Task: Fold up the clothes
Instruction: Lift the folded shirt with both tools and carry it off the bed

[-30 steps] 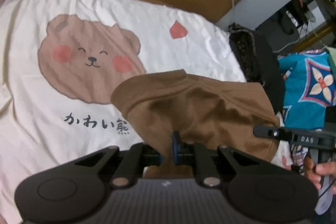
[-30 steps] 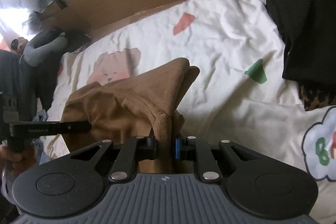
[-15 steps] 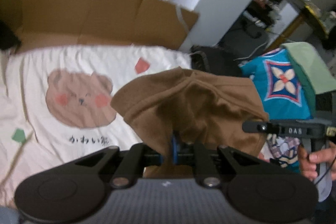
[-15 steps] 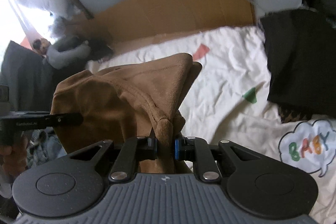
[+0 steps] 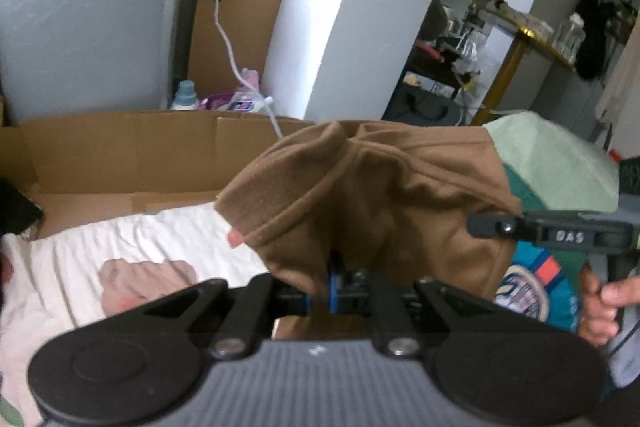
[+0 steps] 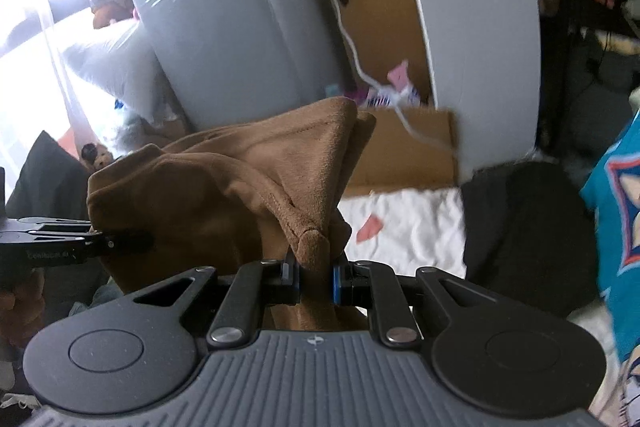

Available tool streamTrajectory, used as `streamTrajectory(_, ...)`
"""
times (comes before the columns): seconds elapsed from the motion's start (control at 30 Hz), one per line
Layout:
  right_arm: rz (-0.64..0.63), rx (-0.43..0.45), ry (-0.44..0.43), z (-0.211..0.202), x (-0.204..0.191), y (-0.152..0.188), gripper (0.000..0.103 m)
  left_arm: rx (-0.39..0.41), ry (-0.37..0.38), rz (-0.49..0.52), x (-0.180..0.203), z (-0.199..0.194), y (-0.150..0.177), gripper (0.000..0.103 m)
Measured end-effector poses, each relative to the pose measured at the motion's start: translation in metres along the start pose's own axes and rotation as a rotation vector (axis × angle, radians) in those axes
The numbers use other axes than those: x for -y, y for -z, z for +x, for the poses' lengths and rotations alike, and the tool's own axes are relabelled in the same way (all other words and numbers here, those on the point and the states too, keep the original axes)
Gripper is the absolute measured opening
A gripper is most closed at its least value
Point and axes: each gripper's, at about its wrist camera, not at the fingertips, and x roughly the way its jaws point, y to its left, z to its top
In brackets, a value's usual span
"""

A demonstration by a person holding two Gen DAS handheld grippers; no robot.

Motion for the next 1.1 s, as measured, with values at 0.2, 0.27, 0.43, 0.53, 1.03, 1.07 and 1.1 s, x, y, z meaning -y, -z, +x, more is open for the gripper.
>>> streamTrajectory(0.2,0.001,0.024,0.049,-0.016,-0.006,-0.012,0.013,0.029,-0.002,0.023,0.027,-0.002,-0.011,0.008)
streamTrajectory(0.27,-0.001,0.039,0.054,-0.017,-0.003,-0.011,0.013,0.027,0.0,0.021,0.027,0.003,-0.012,0.008)
streamTrajectory(0.43,0.028,0.048,0.06,-0.014,0.011,-0.008,0.013,0.023,0.003,0.015,0.029,0.015,-0.014,0.008)
streamTrajectory(0.53,0.034,0.053,0.069,-0.016,0.019,-0.006,0.013,0.015,0.007,-0.006,0.029,0.027,-0.016,0.008)
streamTrajectory(1.03,0.054,0.113,0.131,-0.028,0.103,-0.018,0.013,0.025,0.131,0.032,0.06,0.082,-0.042,0.008)
streamTrajectory(1.07,0.058,0.129,0.139,-0.032,0.113,-0.02,0.013,0.027,0.149,0.037,0.064,0.084,-0.046,0.008)
streamTrajectory(1.1,0.063,0.141,0.147,-0.035,0.121,-0.021,0.013,0.026,0.165,0.042,0.067,0.087,-0.05,0.008)
